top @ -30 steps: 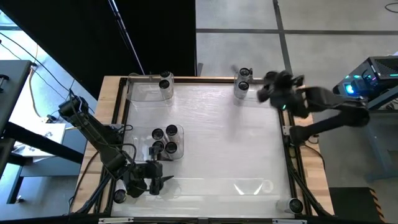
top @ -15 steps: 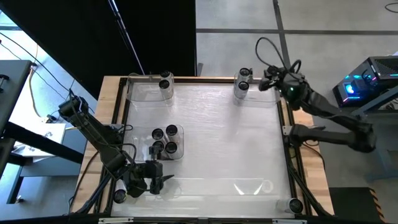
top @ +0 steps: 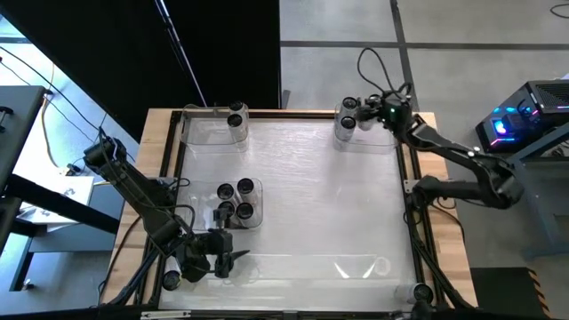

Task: Sort soda cans
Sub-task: Put the white-blue can into the top right transparent bin

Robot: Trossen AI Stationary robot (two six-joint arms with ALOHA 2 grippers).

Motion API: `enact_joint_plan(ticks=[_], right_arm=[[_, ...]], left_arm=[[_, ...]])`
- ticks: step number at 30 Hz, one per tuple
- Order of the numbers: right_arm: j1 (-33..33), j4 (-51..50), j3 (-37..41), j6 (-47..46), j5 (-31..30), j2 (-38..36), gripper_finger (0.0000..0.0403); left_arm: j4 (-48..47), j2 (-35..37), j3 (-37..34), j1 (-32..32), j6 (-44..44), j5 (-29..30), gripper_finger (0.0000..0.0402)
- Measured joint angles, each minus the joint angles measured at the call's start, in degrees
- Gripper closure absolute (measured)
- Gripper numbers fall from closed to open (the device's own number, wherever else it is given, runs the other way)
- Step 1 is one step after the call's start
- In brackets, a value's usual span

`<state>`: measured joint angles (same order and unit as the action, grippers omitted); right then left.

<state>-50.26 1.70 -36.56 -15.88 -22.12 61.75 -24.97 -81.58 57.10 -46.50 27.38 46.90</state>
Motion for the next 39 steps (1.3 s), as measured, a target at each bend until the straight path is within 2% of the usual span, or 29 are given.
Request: enact_joint_plan(ticks=[7, 16, 24, 30, 39], right_arm=[[0.0, 5.7, 0.0, 2.1, 0.5, 7.7, 0.0164], [0.0, 8.7, -0.1, 6.7, 2.3, 12.3, 0.0164], [0.0, 8.5, -0.2, 7.9, 3.3, 12.4, 0.0163], [0.0, 8.0, -0.2, 8.6, 3.7, 11.8, 0.0113], [0.8, 4.5, 0.0, 8.8, 4.4, 4.9, 0.0118]], left_arm=[[1.2, 0.0, 0.0, 0.0, -1.0, 0.0, 0.011], [1.3, 0.0, 0.0, -0.1, -0.6, -0.3, 0.011], [1.4, 0.0, 0.0, -0.1, 0.0, -0.5, 0.011], [1.3, 0.0, 0.0, -0.1, 0.7, -0.5, 0.011], [1.4, 0.0, 0.0, -0.1, 0.9, -0.5, 0.011]])
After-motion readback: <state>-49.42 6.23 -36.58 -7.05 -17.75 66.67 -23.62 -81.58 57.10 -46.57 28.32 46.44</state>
